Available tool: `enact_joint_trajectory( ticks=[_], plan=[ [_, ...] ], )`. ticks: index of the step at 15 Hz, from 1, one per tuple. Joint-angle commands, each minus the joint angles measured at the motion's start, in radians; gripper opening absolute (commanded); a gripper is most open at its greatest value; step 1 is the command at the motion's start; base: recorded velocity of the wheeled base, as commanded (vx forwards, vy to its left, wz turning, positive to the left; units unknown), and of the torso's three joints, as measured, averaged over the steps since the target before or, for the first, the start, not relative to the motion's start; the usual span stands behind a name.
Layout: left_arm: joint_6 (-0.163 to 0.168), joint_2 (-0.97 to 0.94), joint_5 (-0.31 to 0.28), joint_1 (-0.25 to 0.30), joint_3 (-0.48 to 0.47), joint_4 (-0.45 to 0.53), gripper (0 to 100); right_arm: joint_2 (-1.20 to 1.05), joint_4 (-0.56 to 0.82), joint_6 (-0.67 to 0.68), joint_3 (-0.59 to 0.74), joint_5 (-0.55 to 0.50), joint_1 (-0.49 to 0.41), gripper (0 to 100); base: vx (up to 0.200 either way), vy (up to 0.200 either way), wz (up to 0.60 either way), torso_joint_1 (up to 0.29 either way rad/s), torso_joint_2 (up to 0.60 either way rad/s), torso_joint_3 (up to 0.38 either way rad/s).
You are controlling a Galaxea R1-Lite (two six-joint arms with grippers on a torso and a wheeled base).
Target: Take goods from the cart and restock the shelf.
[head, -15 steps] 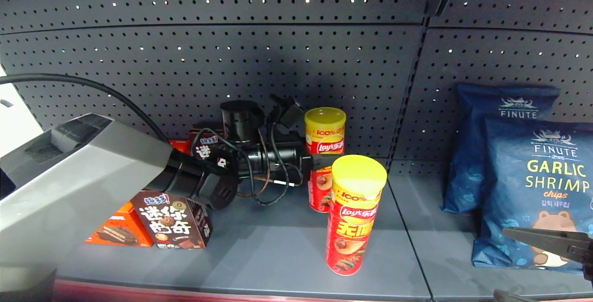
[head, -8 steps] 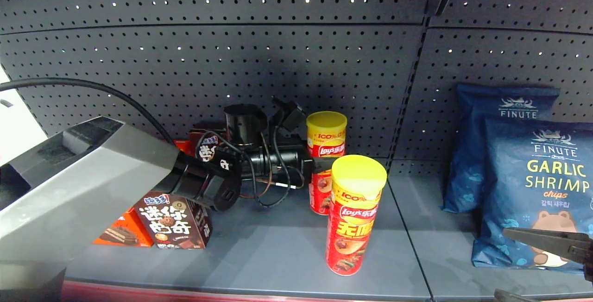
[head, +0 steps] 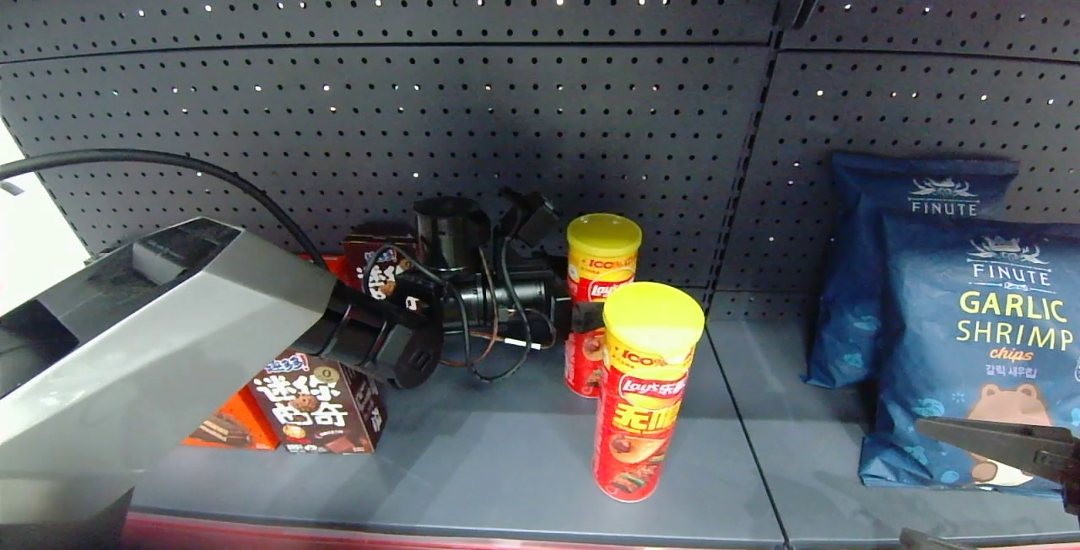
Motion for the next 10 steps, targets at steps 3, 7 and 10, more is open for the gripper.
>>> enact_joint_trajectory(
  ticks=[3, 7, 10],
  plan=[
    [-0.002, 0.0, 0.001, -0.003, 0.006, -0.026, 100, 0.0, 0.0, 0.0, 0.008, -0.001, -0.001, 100, 0.0, 0.0, 0.0, 0.0, 0.0, 0.0],
    [-0.002, -0.049, 0.004, -0.006, 0.1, -0.074, 100, 0.012, 0.001, 0.0, 0.014, -0.002, -0.002, 100, 0.0, 0.0, 0.0, 0.0, 0.0, 0.0],
    [-0.004, -0.092, 0.006, 0.002, 0.178, -0.118, 100, 0.032, 0.0, 0.0, 0.014, -0.002, -0.002, 100, 0.0, 0.0, 0.0, 0.0, 0.0, 0.0]
  ],
)
